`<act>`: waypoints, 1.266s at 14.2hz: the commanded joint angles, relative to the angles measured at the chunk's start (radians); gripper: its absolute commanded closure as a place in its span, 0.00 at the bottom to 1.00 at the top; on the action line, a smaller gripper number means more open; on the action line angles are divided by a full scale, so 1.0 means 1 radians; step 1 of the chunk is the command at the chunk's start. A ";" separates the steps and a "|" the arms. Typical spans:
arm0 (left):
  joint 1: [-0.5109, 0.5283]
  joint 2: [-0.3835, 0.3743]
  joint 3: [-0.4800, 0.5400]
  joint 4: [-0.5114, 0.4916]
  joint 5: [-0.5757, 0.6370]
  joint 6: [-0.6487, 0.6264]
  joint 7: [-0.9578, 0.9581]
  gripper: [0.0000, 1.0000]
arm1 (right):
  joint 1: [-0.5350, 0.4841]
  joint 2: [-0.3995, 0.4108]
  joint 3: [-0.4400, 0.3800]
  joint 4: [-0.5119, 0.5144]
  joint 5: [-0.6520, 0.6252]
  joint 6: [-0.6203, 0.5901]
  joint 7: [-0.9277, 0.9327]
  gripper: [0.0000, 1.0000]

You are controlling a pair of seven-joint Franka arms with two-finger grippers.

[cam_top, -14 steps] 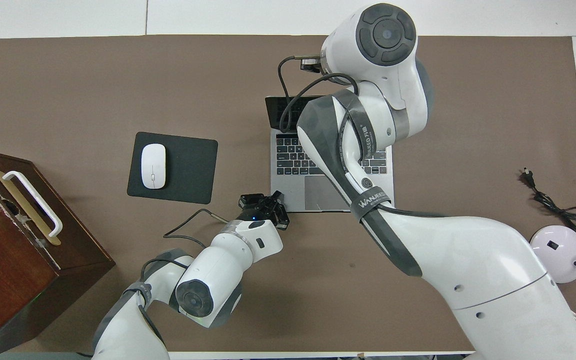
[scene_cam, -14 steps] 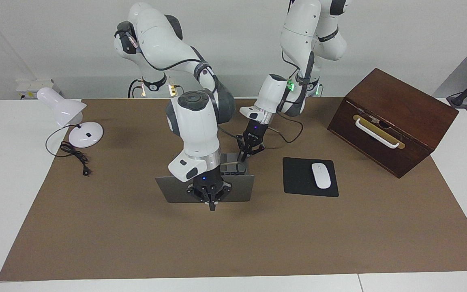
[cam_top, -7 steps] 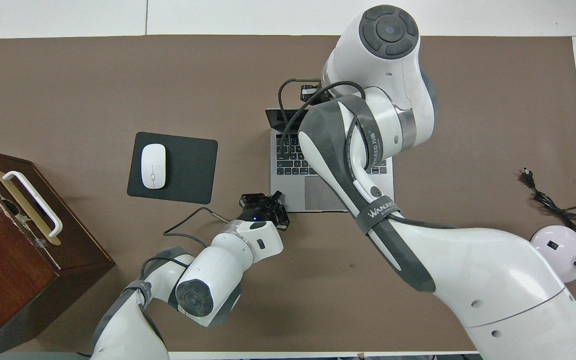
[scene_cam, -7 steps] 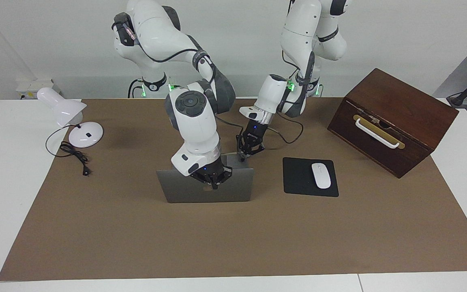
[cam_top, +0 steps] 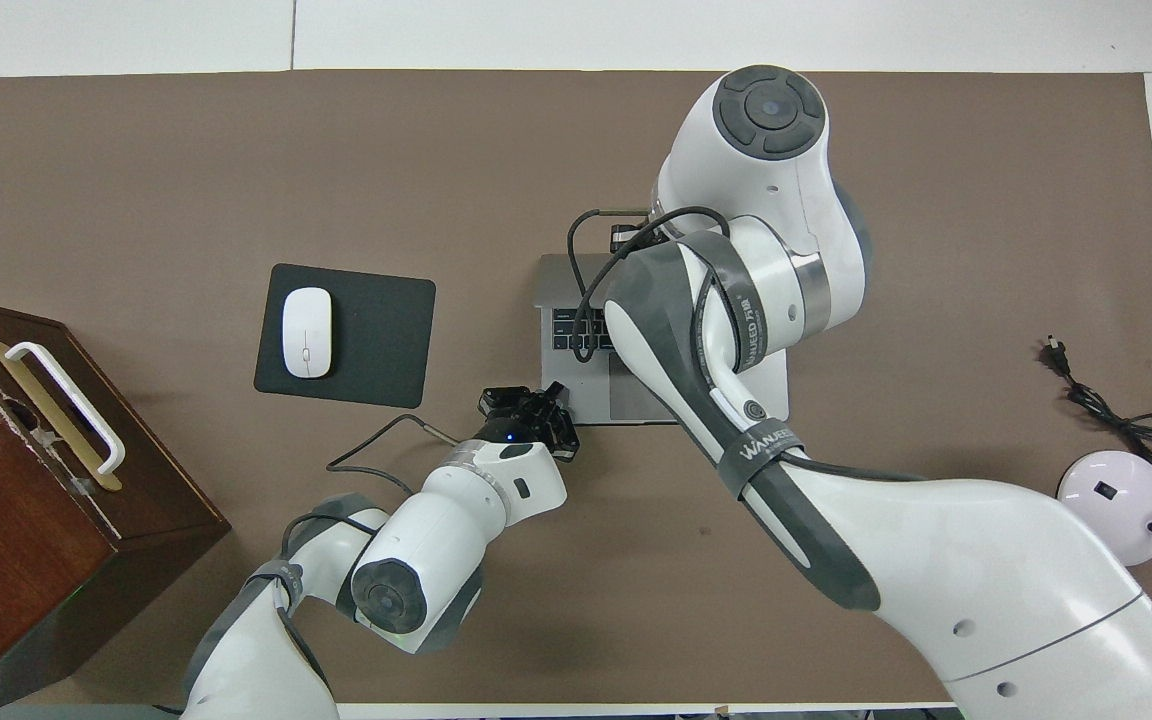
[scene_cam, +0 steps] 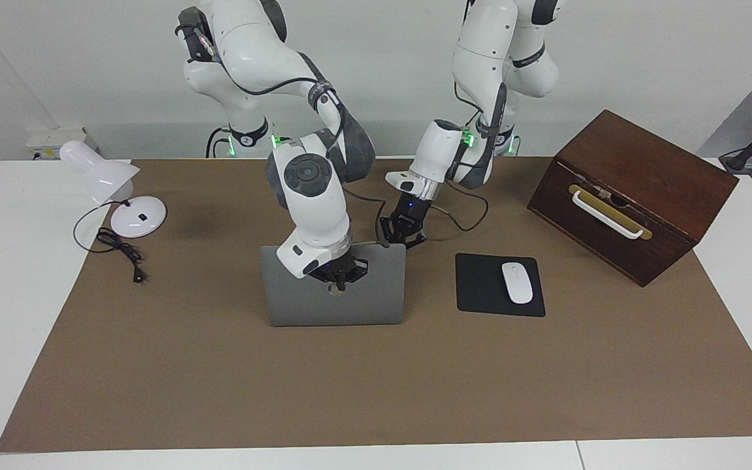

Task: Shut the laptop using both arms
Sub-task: 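Push the laptop screen down toward the keyboard with the right gripper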

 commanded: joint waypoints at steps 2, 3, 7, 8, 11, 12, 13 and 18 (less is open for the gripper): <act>-0.012 0.052 0.007 0.017 0.019 0.015 -0.001 1.00 | -0.008 -0.043 0.016 -0.102 0.029 0.019 -0.008 1.00; -0.012 0.052 0.007 0.017 0.019 0.015 -0.001 1.00 | -0.006 -0.043 0.016 -0.106 0.029 0.023 -0.008 1.00; -0.010 0.052 0.007 0.017 0.021 0.015 -0.002 1.00 | -0.003 -0.043 0.016 -0.155 0.029 0.045 -0.023 1.00; -0.010 0.052 0.007 0.017 0.021 0.015 -0.002 1.00 | -0.003 -0.043 0.016 -0.163 0.029 0.046 -0.023 1.00; -0.009 0.052 0.009 0.017 0.033 0.015 -0.001 1.00 | -0.003 -0.041 0.016 -0.168 0.029 0.048 -0.023 1.00; -0.009 0.052 0.007 0.017 0.033 0.015 -0.001 1.00 | -0.002 -0.041 0.016 -0.169 0.029 0.048 -0.023 1.00; -0.009 0.052 0.009 0.016 0.033 0.015 -0.001 1.00 | -0.002 -0.043 0.016 -0.174 0.029 0.048 -0.023 1.00; -0.009 0.054 0.007 0.016 0.033 0.015 -0.001 1.00 | -0.002 -0.044 0.017 -0.200 0.029 0.075 -0.023 1.00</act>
